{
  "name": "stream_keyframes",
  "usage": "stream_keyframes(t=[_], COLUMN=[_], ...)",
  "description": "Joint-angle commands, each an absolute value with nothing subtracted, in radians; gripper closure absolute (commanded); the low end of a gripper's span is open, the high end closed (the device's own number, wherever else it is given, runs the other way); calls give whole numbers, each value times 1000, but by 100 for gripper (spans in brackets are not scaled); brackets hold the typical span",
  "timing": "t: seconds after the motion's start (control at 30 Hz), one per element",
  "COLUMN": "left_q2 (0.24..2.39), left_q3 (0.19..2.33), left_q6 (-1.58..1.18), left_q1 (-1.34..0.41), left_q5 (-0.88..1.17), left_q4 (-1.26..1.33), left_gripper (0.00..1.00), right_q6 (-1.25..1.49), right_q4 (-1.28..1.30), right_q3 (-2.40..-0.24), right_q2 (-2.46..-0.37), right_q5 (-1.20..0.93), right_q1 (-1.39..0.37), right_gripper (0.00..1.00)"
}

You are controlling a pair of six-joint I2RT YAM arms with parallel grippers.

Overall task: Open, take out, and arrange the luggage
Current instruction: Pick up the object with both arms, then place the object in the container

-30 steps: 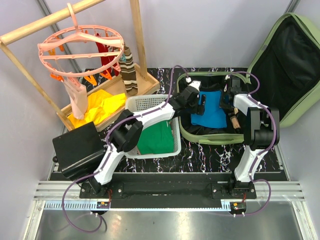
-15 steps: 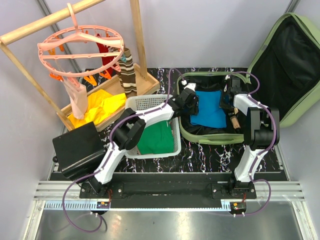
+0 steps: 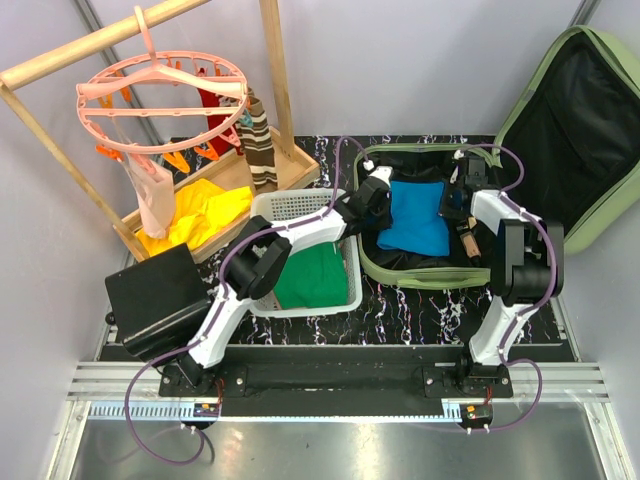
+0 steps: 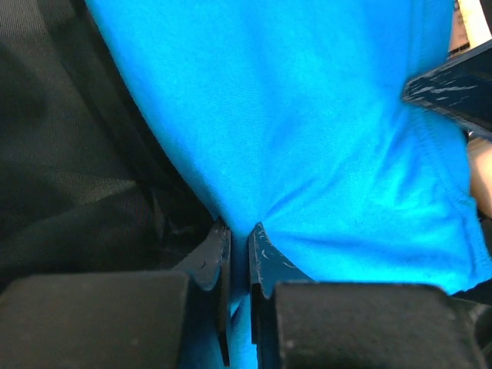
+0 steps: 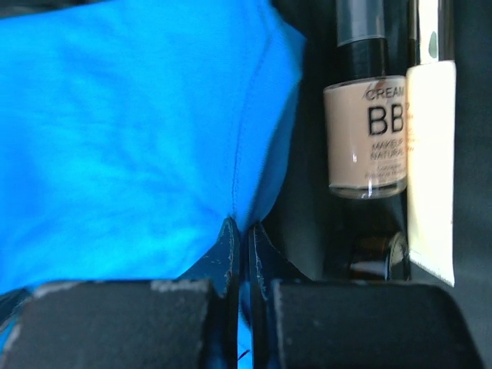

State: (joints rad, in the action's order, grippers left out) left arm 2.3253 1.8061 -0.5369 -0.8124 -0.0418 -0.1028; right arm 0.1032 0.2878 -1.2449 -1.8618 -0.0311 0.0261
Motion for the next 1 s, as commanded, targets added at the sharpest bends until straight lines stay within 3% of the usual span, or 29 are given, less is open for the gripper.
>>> stream_keyframes(t=[0.0, 0.47, 0.6, 0.97], left_q2=[2204, 2013, 1912, 1527], left_q3=[1807, 1822, 1784, 1307], left_q6=[-457, -365, -368, -429], left_q1=[-824, -824, -824, -818], left_q5=[-26, -5, -8, -98], left_q4=[-41, -103, -141, -190], left_gripper=[100, 100, 100, 100], right_q6=[150, 184, 199, 301], right_q4=[281, 350, 386, 451], right_q3=[-1235, -1262, -1301, -1293], right_q2=[-1708, -1493, -1457, -1422], right_q5=[-112, -133, -137, -192], right_q1=[34, 5, -73, -360], right_gripper=[100, 100, 100, 100])
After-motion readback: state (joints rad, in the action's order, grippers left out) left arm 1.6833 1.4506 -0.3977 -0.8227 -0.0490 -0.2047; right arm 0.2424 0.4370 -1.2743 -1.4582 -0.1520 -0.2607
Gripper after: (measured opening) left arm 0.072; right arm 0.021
